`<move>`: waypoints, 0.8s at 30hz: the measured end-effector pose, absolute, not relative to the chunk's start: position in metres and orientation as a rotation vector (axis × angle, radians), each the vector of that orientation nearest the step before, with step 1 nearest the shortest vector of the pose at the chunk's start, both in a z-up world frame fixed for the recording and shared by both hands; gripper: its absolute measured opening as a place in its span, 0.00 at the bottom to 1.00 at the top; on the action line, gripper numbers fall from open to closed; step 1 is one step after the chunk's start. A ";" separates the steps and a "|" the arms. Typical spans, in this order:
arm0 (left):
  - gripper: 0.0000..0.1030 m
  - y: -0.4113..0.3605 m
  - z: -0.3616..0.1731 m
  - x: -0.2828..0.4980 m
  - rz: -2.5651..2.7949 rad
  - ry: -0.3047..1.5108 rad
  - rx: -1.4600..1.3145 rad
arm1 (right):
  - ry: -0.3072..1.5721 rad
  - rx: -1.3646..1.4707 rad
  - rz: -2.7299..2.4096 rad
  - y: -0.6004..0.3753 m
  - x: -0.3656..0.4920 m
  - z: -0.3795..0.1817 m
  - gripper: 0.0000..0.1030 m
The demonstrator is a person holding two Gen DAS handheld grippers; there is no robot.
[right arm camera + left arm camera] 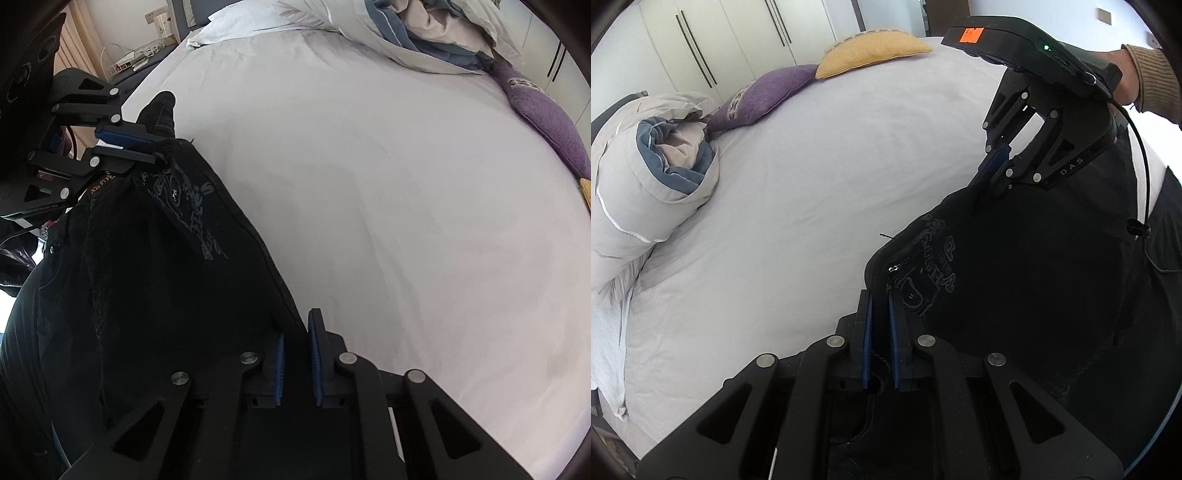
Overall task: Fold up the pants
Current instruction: 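Close the right tool on the waistband beside the left tool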
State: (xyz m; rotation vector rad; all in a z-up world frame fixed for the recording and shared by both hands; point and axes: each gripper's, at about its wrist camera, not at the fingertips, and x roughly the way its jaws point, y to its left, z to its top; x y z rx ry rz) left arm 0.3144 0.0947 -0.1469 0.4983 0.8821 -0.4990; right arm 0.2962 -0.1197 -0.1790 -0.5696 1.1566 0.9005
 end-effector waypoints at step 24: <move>0.07 0.085 -0.124 0.234 -0.582 0.846 0.471 | 0.984 -0.691 0.898 -0.105 0.182 -0.152 0.04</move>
